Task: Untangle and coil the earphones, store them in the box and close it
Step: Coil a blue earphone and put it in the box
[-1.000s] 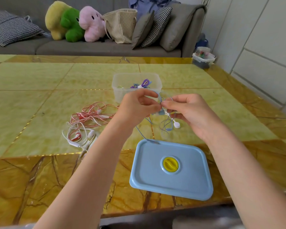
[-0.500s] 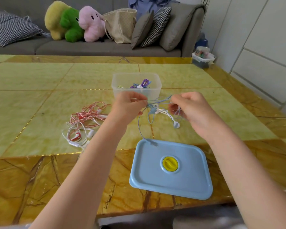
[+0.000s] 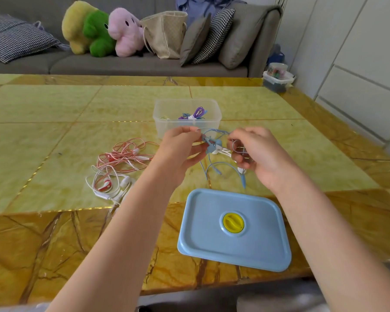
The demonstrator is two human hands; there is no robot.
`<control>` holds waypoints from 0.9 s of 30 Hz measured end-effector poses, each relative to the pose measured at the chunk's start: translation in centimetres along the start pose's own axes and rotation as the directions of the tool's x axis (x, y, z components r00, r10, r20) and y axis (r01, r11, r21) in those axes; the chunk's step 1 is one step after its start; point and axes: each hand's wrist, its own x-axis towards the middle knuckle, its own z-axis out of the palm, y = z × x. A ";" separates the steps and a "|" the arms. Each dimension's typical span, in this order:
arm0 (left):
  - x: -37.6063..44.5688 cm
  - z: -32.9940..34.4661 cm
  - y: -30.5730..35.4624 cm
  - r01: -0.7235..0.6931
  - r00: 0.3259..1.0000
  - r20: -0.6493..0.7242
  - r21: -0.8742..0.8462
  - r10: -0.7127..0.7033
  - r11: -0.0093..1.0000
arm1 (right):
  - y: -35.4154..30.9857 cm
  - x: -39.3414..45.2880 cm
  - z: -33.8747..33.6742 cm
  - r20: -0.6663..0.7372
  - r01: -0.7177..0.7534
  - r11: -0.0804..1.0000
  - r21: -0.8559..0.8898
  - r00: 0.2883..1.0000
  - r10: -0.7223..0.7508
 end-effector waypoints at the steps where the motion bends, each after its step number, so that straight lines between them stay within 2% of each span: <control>1: 0.1 0.0 -0.1 0.003 1.000 -0.002 0.027 -0.003 1.000 | -0.1 0.0 0.0 0.013 -0.002 1.000 0.015 1.000 0.002; 4: 0.1 -0.3 0.1 -0.004 0.998 0.055 0.024 0.003 1.000 | -0.3 -0.2 -0.1 0.068 0.007 0.998 0.060 0.998 -0.011; 8: -0.3 -0.3 0.3 -0.019 0.977 0.212 0.032 0.012 0.999 | 0.1 -0.3 -0.3 0.064 0.058 0.998 0.011 0.996 -0.058; 13: -0.7 0.4 -0.3 -0.053 0.967 0.253 0.099 0.027 0.994 | 0.1 -0.6 -0.2 0.081 0.034 0.999 0.032 0.996 -0.036; 19: 0.2 0.5 -0.4 -0.046 0.995 0.077 -0.189 0.061 0.981 | -0.3 -0.7 -0.1 0.106 -0.028 0.997 0.076 0.994 0.020; 23: 0.2 0.6 -0.3 -0.030 0.995 0.081 -0.306 0.057 0.952 | -0.3 -0.5 -0.2 0.133 -0.065 0.990 0.129 0.990 0.048; 27: 0.1 0.7 0.0 0.028 0.997 0.071 -0.473 0.007 0.881 | -0.5 -0.4 -0.1 0.199 -0.151 0.951 0.269 0.975 0.099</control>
